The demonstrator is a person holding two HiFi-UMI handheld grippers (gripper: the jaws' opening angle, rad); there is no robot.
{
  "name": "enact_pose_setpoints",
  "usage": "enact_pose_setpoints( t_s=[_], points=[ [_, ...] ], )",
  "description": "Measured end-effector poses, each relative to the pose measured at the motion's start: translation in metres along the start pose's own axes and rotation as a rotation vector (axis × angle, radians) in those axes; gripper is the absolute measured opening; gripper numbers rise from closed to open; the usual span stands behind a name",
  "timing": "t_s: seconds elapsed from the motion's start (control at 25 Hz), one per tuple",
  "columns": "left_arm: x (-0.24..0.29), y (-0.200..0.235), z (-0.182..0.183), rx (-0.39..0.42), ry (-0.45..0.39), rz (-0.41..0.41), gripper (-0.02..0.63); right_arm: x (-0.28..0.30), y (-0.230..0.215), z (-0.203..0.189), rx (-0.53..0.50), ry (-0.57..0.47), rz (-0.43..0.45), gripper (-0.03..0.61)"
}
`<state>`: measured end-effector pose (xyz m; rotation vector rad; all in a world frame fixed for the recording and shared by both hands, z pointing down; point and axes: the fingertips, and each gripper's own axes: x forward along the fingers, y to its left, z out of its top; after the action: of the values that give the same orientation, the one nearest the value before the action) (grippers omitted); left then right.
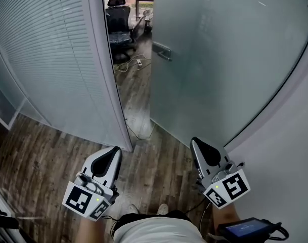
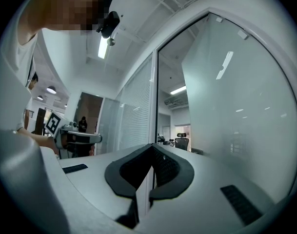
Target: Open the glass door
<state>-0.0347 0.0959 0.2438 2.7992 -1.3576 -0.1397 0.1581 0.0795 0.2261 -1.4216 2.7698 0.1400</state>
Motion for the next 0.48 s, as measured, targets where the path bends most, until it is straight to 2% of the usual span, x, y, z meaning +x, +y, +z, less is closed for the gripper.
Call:
enact_pose_setpoints(
  t_s=[0.2,0.48],
  points=[
    [-0.008,0.015,0.010,0.006,-0.005,-0.010,0.000,0.013,0.015,0.005,0.000,0.009,-0.003,0.000],
    [-0.018,0.022,0.000,0.008,-0.004,-0.019,0.000,0.016,0.028,-0.008,-0.005,0.024,-0.014,0.000]
  ],
)
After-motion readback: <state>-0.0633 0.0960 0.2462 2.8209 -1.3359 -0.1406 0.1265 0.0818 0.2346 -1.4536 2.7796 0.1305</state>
